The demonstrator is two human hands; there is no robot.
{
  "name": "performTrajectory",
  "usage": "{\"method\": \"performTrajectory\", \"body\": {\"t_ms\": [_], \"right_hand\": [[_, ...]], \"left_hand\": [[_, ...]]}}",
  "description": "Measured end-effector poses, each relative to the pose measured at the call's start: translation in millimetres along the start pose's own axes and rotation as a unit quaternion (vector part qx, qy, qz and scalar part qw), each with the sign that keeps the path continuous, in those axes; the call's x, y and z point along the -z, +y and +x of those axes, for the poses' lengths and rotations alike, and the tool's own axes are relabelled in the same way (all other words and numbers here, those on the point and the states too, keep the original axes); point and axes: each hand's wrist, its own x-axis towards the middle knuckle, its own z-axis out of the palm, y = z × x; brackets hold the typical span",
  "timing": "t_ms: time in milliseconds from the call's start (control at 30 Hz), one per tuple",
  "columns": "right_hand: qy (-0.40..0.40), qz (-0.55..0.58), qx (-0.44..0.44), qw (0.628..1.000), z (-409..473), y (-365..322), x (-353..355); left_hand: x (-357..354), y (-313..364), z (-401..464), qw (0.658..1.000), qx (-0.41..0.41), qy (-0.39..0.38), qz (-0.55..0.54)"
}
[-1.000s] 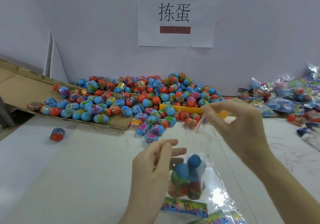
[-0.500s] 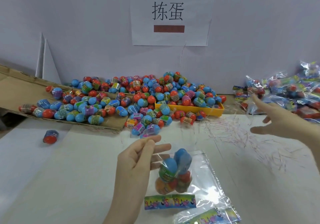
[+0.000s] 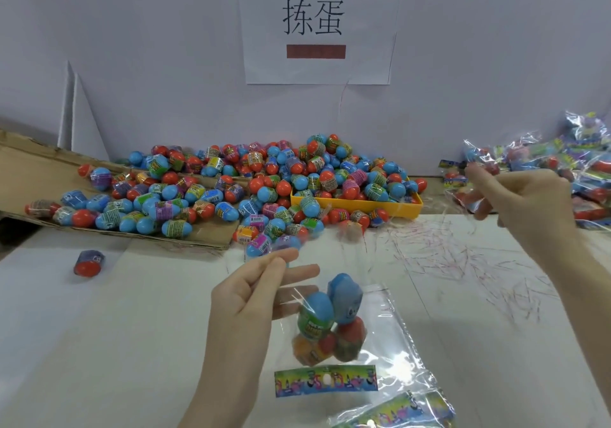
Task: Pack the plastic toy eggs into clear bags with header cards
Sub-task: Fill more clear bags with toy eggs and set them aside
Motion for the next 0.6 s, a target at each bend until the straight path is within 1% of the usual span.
{"method": "performTrajectory", "body": {"t_ms": [33, 67, 100, 133, 200, 233, 300, 367, 467, 533, 600], "right_hand": [[0.006, 0.028, 0.021, 0.999, -10, -7, -5], [-0.026, 0.098, 0.021, 0.995, -20, -14, -11], [-0.084, 0.172, 0.004, 0.981, -30, -20, -16], [-0.162, 0.224, -0.019, 0.961, -41, -27, -22], [-0.302, 0.256, -0.069, 0.915, -61, -32, -35], [-0.355, 0.269, -0.094, 0.89, -69, -34, -41], [-0.415, 0.298, -0.126, 0.85, -81, -36, -50], [-0.425, 0.307, -0.144, 0.84, -88, -34, -57], [-0.396, 0.323, -0.187, 0.839, -95, -31, -64], [-0.389, 0.339, -0.208, 0.831, -98, -28, -67], [-0.391, 0.346, -0.226, 0.822, -100, -27, -69]], "left_hand": [[0, 1, 0, 1.0, 0.001, -0.001, -0.007], [-1, 3, 1, 1.0, 0.002, -0.002, -0.015], [-1, 5, 1, 1.0, 0.003, -0.003, -0.025], [-2, 8, 1, 0.999, 0.005, -0.005, -0.035], [-4, 12, 1, 0.999, 0.009, -0.011, -0.052], [-4, 13, 0, 0.998, 0.011, -0.014, -0.056], [-3, 11, 1, 0.998, 0.014, -0.02, -0.054], [-2, 7, 2, 0.998, 0.027, -0.023, -0.057], [-1, 0, 3, 0.996, 0.068, -0.026, -0.054], [-1, -7, 6, 0.994, 0.103, -0.026, -0.033], [-1, -12, 8, 0.987, 0.152, -0.05, 0.003]]}}
